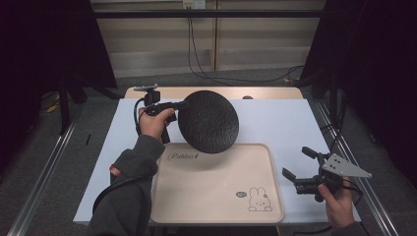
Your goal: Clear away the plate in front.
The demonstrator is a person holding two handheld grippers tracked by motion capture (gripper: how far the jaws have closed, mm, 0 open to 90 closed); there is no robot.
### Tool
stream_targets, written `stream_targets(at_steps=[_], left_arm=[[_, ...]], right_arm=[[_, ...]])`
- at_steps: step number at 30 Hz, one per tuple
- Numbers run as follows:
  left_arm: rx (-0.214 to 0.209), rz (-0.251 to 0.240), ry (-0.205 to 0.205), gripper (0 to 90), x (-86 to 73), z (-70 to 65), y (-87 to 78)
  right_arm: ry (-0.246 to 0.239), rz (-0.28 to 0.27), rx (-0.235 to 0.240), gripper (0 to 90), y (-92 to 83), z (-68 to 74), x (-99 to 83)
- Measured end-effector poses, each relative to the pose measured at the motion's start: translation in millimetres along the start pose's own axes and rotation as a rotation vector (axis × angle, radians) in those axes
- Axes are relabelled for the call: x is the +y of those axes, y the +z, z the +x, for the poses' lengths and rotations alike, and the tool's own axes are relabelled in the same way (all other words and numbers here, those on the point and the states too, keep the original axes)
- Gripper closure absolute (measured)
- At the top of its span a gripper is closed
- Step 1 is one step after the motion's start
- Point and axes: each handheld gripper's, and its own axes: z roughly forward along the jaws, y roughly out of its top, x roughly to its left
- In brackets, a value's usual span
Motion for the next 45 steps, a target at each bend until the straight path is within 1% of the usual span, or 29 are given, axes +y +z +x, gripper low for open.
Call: stream_targets(at_steps=[5,8,11,15,18,19,21,25,27,28,30,31,33,35,43,44,45], left_arm=[[-0.001,0.007,0.005,85.2,-4.0,1.0,-5.9],[0.002,0.020,0.020,85.2,-5.8,-0.2,-9.0],[0.005,0.023,0.026,85.1,-8.1,-2.8,-11.5],[-0.021,0.031,0.033,85.1,-10.8,-5.0,-14.5],[-0.031,0.036,0.043,85.1,-13.4,-8.3,-15.7],[-0.030,0.047,0.049,85.1,-14.1,-9.4,-16.4],[-0.039,0.052,0.053,85.1,-16.3,-11.2,-17.5],[-0.061,0.062,0.047,85.2,-20.1,-12.0,-19.8],[-0.060,0.063,0.053,85.2,-21.9,-13.4,-20.8],[-0.068,0.068,0.055,85.1,-22.8,-14.0,-21.3],[-0.064,0.072,0.057,85.0,-25.1,-15.7,-21.9],[-0.072,0.082,0.059,85.0,-26.1,-16.1,-22.5],[-0.068,0.084,0.073,85.1,-28.0,-16.9,-23.3],[-0.080,0.093,0.072,85.1,-30.5,-17.0,-25.0],[-0.089,0.113,0.090,84.9,-38.0,-20.4,-28.2],[-0.094,0.114,0.097,84.9,-38.5,-20.5,-28.4],[-0.100,0.116,0.095,84.9,-39.4,-21.1,-28.6]], right_arm=[[-0.002,0.000,-0.001,0.0,0.1,0.0,-0.1],[-0.003,0.000,0.001,0.0,0.0,0.0,-0.1],[0.000,-0.001,0.001,0.0,0.6,0.0,-0.1],[-0.003,-0.001,0.001,0.0,0.1,-0.1,0.1],[-0.001,-0.001,0.001,0.0,0.4,0.1,0.1],[0.000,-0.001,0.004,0.0,0.5,0.1,0.1],[-0.002,0.002,0.002,0.0,0.3,0.2,0.1],[-0.005,0.000,0.000,0.0,0.0,-0.1,0.3],[-0.004,-0.002,-0.003,0.0,0.4,0.1,0.2],[-0.003,-0.001,-0.003,0.0,0.4,0.2,0.1],[-0.005,0.003,-0.002,0.0,0.4,0.2,0.1],[-0.004,0.002,-0.001,0.0,0.5,0.1,0.1],[-0.004,0.000,-0.005,0.0,0.4,0.1,0.2],[-0.004,0.000,-0.006,0.0,0.4,0.0,0.2],[-0.008,0.002,-0.008,0.0,0.5,0.0,0.1],[-0.009,0.002,-0.008,0.0,0.5,-0.1,0.1],[-0.010,0.001,-0.010,0.0,0.4,-0.1,0.2]])
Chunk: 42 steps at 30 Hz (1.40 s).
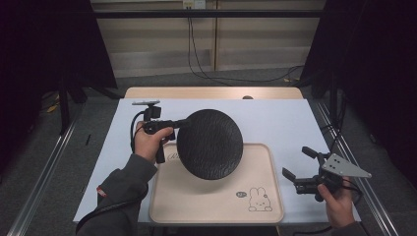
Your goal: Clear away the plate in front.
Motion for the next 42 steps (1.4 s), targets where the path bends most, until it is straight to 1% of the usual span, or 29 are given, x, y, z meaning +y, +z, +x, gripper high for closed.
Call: stream_targets(at_steps=[3,4,5,6,8,9,10,11,13,14,18,21,22,23,24,26,27,29,30,32,33,34,35,37,39,40,42], left_arm=[[-0.006,0.000,0.004,84.9,-2.9,-1.9,0.1],[-0.006,0.002,0.012,84.9,-3.6,-1.8,0.4],[-0.007,0.002,0.006,84.9,-4.6,-2.5,0.8],[-0.009,0.011,0.015,84.9,-5.3,-2.1,1.1],[-0.007,0.015,0.001,85.0,-8.1,-1.0,2.4],[-0.020,0.017,-0.002,85.0,-9.9,-1.7,3.2],[-0.023,0.025,0.007,85.1,-10.9,-1.5,3.4],[-0.022,0.029,-0.003,85.2,-12.4,-2.3,3.8],[-0.029,0.036,0.008,85.6,-14.5,-3.3,4.0],[-0.032,0.035,0.002,85.8,-15.8,-4.2,4.2],[-0.051,0.040,0.005,86.2,-19.5,-6.4,3.3],[-0.048,0.050,0.020,86.1,-21.8,-8.9,2.5],[-0.047,0.054,0.012,86.1,-23.0,-10.7,2.6],[-0.044,0.059,0.032,86.1,-23.4,-10.6,2.3],[-0.042,0.063,0.023,86.1,-24.4,-11.3,2.2],[-0.045,0.071,0.031,86.0,-26.5,-10.6,1.4],[-0.045,0.068,0.020,86.1,-27.8,-11.0,1.5],[-0.046,0.074,0.014,86.1,-30.1,-10.8,1.0],[-0.049,0.076,0.021,86.2,-31.5,-10.7,0.8],[-0.048,0.084,0.020,86.1,-32.9,-12.1,0.6],[-0.051,0.093,0.035,86.1,-33.8,-12.0,0.0],[-0.054,0.086,0.029,86.0,-34.6,-12.7,0.5],[-0.054,0.092,0.030,86.1,-35.7,-13.2,-0.1],[-0.061,0.087,0.029,86.0,-37.9,-13.4,-0.5],[-0.056,0.089,0.027,86.0,-40.2,-14.0,-0.9],[-0.061,0.099,0.037,86.0,-41.1,-13.7,-1.3],[-0.055,0.103,0.046,86.0,-44.0,-15.5,-1.8]], right_arm=[[-0.002,0.001,0.008,0.0,0.5,-0.1,-0.2],[-0.002,0.007,0.008,0.0,0.5,0.3,-0.3],[-0.010,0.005,0.011,0.0,0.8,0.1,-0.6],[-0.010,0.005,0.012,0.0,0.7,0.2,-0.6],[0.000,0.007,0.005,0.0,0.1,0.6,-0.3],[0.002,0.002,0.007,0.0,0.3,0.5,-0.3],[0.002,0.001,0.007,0.0,0.0,0.3,-0.1],[0.001,0.001,0.005,0.0,-0.2,0.2,0.0],[-0.002,0.001,0.006,0.0,-0.2,-0.2,0.0],[-0.002,0.000,0.005,0.0,-0.2,-0.1,0.0],[0.000,-0.001,0.007,0.0,-0.3,0.1,0.1],[-0.001,-0.001,0.008,0.0,-0.3,0.0,0.1],[-0.001,-0.001,0.008,0.0,-0.1,0.0,0.0],[-0.002,-0.001,0.007,0.0,0.0,0.1,0.0],[-0.001,-0.001,0.008,0.0,0.1,0.2,0.0],[0.002,-0.001,0.007,0.0,0.2,0.6,-0.1],[0.002,-0.001,0.007,0.0,0.1,0.5,0.0],[-0.001,-0.002,0.007,0.0,0.0,0.1,0.0],[-0.001,-0.003,0.007,0.0,0.2,0.0,0.0],[-0.001,-0.002,0.007,0.0,0.5,0.1,-0.1],[0.000,-0.001,0.013,0.0,0.9,0.1,-0.2],[0.000,0.002,0.010,0.0,0.8,0.2,-0.2],[0.000,0.002,0.010,0.0,0.9,0.3,-0.2],[0.000,0.001,0.011,0.0,0.9,0.2,-0.1],[-0.001,-0.003,0.013,0.0,1.1,0.1,-0.2],[-0.001,-0.003,0.015,0.0,1.1,0.0,-0.1],[-0.002,0.000,0.012,0.0,0.9,0.0,-0.1]])
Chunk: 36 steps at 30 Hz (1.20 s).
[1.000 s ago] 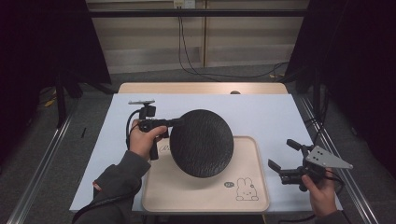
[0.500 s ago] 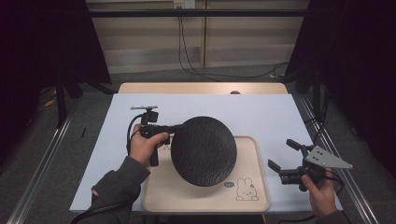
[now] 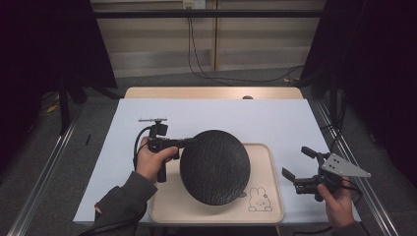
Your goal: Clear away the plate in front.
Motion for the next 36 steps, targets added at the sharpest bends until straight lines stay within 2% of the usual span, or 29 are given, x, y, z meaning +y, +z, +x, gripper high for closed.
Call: stream_targets(at_steps=[2,7,10,19,23,27,29,32,36], left_arm=[[0.003,0.004,0.006,85.8,-2.0,-0.5,0.1],[-0.006,0.004,-0.011,85.9,-9.7,-0.7,0.3],[-0.006,0.013,0.002,85.8,-13.9,-1.4,0.9],[0.001,0.020,-0.006,85.4,-22.4,1.6,2.9],[0.018,0.026,-0.018,85.2,-27.5,4.9,5.4],[0.013,0.014,-0.056,85.5,-31.8,11.3,6.9],[0.012,0.017,-0.053,85.6,-33.1,13.5,6.7],[0.036,0.019,-0.034,86.4,-34.5,15.0,6.8],[0.034,0.005,-0.066,86.6,-37.3,18.7,7.9]], right_arm=[[0.002,0.001,0.000,0.0,0.1,0.4,-0.1],[0.004,-0.002,0.004,0.0,0.3,0.3,-0.1],[0.005,-0.001,0.001,0.0,0.1,0.2,0.0],[0.004,-0.001,0.001,0.0,0.1,0.2,0.1],[0.006,-0.004,0.002,0.0,0.4,0.1,0.0],[0.008,-0.002,0.003,0.0,0.3,0.4,-0.1],[0.008,0.000,0.002,0.1,0.1,0.4,0.0],[0.006,0.000,0.000,0.1,0.5,0.3,-0.2],[0.004,0.001,0.000,0.1,0.5,0.5,-0.3]])
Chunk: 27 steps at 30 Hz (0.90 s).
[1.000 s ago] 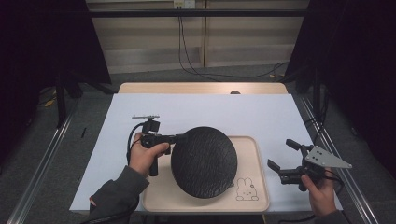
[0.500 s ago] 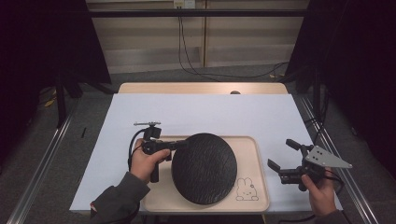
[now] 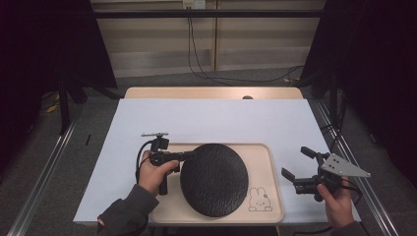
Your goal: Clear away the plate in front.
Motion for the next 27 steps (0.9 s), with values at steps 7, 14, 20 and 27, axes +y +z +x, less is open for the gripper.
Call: stream_targets(at_steps=[7,14,20,27], left_arm=[[0.004,-0.009,0.010,86.8,-1.7,2.1,0.3],[0.017,-0.033,-0.016,86.9,-4.6,6.9,2.9],[0.030,-0.038,-0.015,86.6,-5.4,9.3,4.2],[0.051,-0.045,-0.016,85.5,-7.2,14.1,6.5]], right_arm=[[0.005,-0.002,0.003,0.1,-0.2,-0.1,0.2],[0.007,-0.007,0.004,0.2,-0.7,0.2,0.3],[0.011,-0.010,0.002,0.2,-0.8,0.0,0.5],[0.008,-0.012,0.005,0.2,-1.3,-0.2,0.8]])
